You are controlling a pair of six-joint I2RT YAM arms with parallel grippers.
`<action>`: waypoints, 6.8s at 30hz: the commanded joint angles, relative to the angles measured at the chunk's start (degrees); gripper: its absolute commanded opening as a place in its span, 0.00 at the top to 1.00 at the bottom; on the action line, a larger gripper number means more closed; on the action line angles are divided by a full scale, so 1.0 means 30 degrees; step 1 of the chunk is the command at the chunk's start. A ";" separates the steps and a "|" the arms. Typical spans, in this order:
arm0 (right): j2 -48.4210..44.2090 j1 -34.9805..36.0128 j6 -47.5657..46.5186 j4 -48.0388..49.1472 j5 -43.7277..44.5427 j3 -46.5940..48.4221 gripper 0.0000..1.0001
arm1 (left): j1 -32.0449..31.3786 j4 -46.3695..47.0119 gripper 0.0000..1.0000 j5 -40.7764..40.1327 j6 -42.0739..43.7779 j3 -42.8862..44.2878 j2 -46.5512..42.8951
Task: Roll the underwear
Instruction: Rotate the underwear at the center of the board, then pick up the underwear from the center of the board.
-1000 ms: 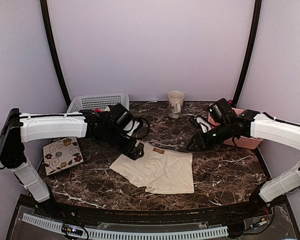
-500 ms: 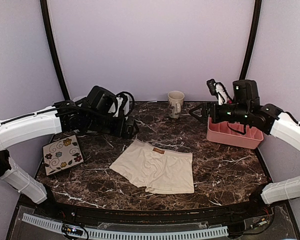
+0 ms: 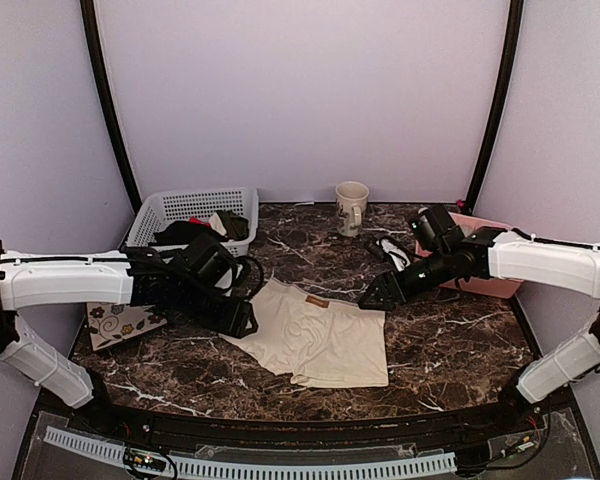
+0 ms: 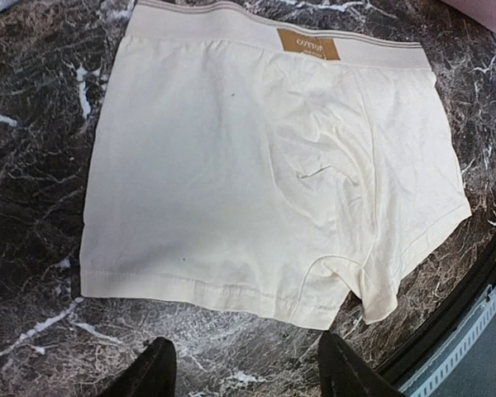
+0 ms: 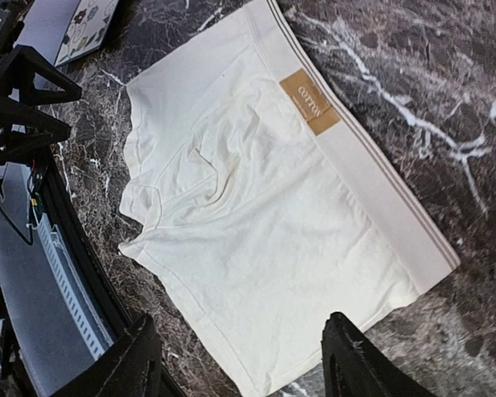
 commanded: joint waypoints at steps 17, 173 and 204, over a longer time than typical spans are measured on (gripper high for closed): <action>0.3676 0.3293 0.1361 0.2877 0.2430 -0.3108 0.75 | 0.0564 -0.0609 0.58 -0.0254 0.2182 0.2889 0.7486; 0.0770 0.4640 0.3374 0.2674 -0.1855 -0.3290 0.62 | -0.0508 0.2443 0.26 0.5129 0.2758 0.0009 0.0967; 1.3041 -0.3304 -0.3158 -0.2056 -0.0820 0.9373 0.58 | 0.7090 -0.1759 0.35 0.7805 1.1562 1.5805 1.4159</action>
